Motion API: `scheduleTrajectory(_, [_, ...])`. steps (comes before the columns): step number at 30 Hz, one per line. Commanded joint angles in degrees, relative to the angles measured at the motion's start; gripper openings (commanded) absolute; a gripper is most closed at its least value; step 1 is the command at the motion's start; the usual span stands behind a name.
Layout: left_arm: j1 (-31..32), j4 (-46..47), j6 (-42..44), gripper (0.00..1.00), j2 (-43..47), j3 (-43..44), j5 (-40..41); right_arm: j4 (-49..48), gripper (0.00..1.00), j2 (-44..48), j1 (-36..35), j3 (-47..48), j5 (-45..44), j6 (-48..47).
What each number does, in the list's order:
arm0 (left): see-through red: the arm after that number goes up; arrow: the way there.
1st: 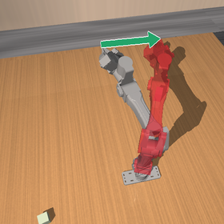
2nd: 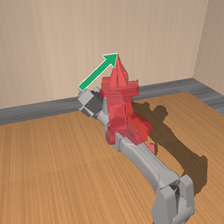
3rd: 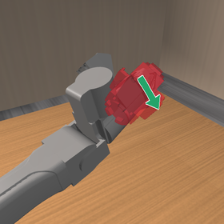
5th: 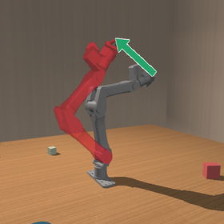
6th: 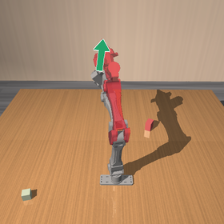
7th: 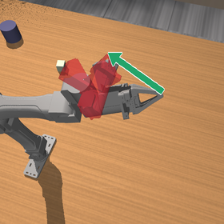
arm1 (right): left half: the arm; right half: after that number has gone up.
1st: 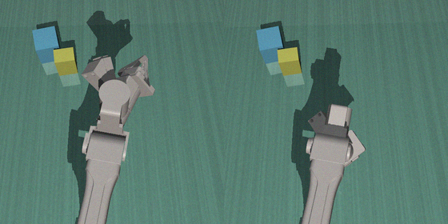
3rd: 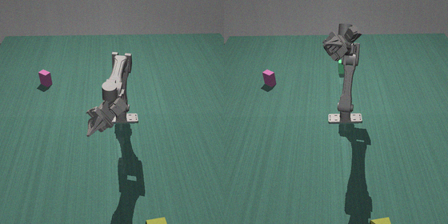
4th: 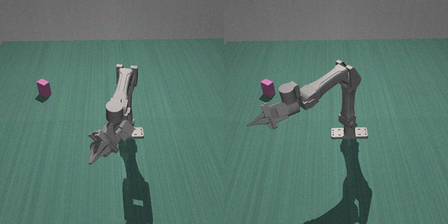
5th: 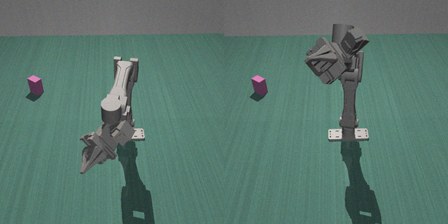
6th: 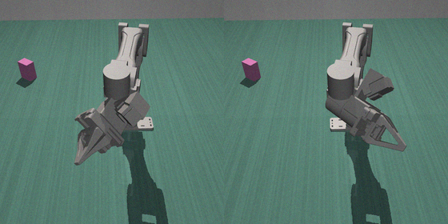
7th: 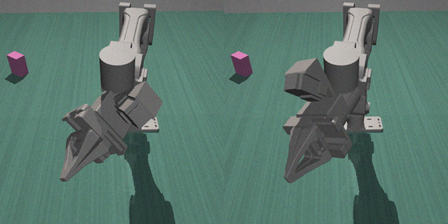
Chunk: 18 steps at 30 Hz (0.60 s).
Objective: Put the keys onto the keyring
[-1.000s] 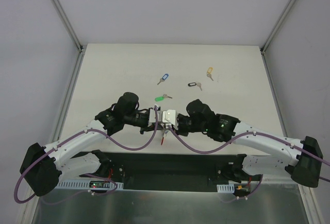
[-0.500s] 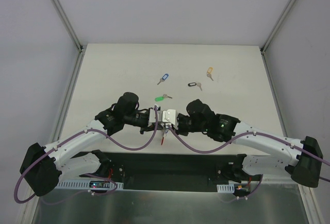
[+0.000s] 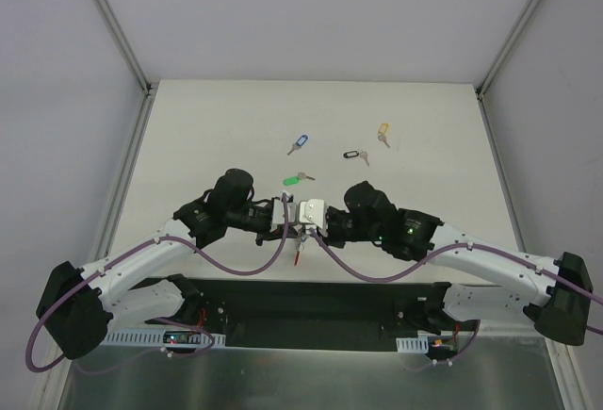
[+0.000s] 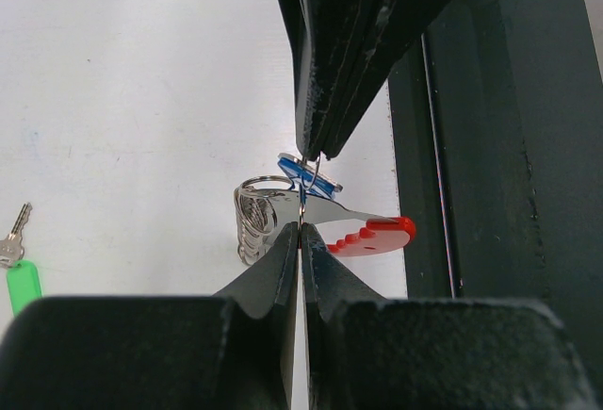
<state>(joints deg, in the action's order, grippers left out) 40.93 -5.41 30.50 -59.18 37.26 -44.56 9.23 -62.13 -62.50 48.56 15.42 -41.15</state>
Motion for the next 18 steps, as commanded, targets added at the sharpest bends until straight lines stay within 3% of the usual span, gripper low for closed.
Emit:
scheduleTrajectory(1, [0.4, 0.4, 0.1, 0.0, -0.1, 1.6, -1.5, -1.3, 0.01, -1.0, -0.3, 1.2, 0.5, 0.5])
scheduleTrajectory(18, [0.4, 0.5, 0.3, 0.0, 0.0, 1.6, -1.7, -1.3, 0.01, -2.5, -0.3, 1.5, 0.1, 0.5])
